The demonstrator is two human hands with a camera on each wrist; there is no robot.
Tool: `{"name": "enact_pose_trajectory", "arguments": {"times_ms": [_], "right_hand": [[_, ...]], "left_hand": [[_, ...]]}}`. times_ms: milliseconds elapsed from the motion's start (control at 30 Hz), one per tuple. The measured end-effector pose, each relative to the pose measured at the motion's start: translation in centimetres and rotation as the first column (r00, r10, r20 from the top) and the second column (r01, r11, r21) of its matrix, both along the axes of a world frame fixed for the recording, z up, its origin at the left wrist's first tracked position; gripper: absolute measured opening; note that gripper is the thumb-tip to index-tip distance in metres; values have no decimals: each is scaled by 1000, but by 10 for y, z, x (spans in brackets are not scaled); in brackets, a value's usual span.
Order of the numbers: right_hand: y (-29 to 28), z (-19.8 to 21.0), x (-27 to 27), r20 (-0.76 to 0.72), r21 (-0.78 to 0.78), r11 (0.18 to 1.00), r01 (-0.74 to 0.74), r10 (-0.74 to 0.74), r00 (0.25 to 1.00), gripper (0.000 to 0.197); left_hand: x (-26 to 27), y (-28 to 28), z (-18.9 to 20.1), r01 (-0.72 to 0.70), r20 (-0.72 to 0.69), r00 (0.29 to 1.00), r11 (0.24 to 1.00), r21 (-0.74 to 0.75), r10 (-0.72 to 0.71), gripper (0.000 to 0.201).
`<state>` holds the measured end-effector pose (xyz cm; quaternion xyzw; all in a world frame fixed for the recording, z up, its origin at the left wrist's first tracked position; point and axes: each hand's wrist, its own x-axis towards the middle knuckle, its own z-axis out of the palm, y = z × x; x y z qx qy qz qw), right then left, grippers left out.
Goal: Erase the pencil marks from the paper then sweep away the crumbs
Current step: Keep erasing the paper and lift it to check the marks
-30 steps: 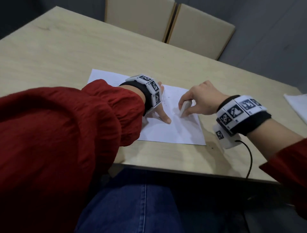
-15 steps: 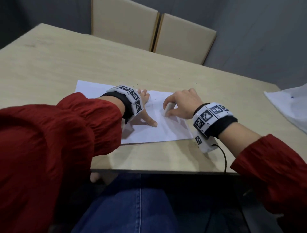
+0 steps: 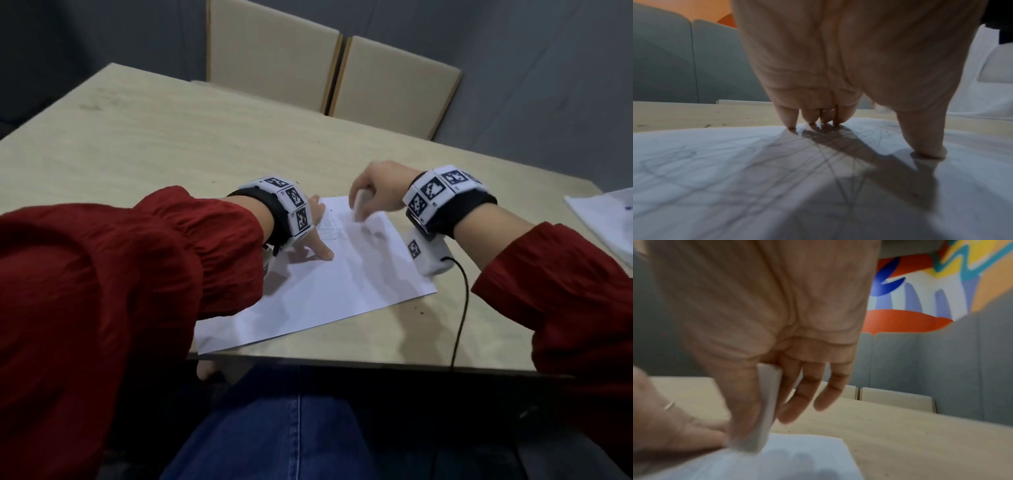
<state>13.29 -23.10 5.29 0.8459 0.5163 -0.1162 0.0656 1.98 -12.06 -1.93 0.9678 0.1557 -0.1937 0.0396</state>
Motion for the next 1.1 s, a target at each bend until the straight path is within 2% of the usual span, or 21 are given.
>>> {"name": "enact_pose_trajectory", "arguments": {"times_ms": [100, 200, 300, 400, 533, 633, 700, 933, 1100], "right_hand": [[18, -6, -1, 7, 187, 982, 9, -11, 1000, 19], [29, -24, -5, 35, 194, 981, -7, 0, 999, 22], [31, -37, -6, 19, 231, 973, 18, -23, 1000, 22], [29, -43, -3, 15, 287, 958, 2, -7, 1000, 21], [23, -44, -6, 58, 299, 952, -63, 48, 997, 20], [7, -41, -11, 204, 205, 959, -194, 152, 967, 15], [-1, -39, -13, 245, 141, 957, -252, 213, 946, 8], [11, -40, -14, 268, 225, 958, -180, 117, 956, 10], [-7, -41, -15, 291, 149, 950, -276, 225, 930, 8]], "left_hand": [[4, 0, -6, 6, -9, 1000, 1000, -2, -6, 124], [5, 0, -9, 1, -9, 1000, 1000, -24, -1, 135], [3, 1, -10, 11, 49, 999, 998, -67, -7, 135], [2, 0, -11, -5, 45, 999, 996, -93, 9, 137], [1, -3, -10, -37, 27, 999, 997, -67, 38, 137], [4, 0, -12, -46, -10, 999, 998, -50, 46, 140], [4, 3, -13, -51, -18, 999, 997, -59, 50, 144], [-2, -5, -9, -41, 8, 999, 996, -83, 42, 139], [-3, -6, -6, -23, 2, 1000, 999, -33, 23, 136]]}}
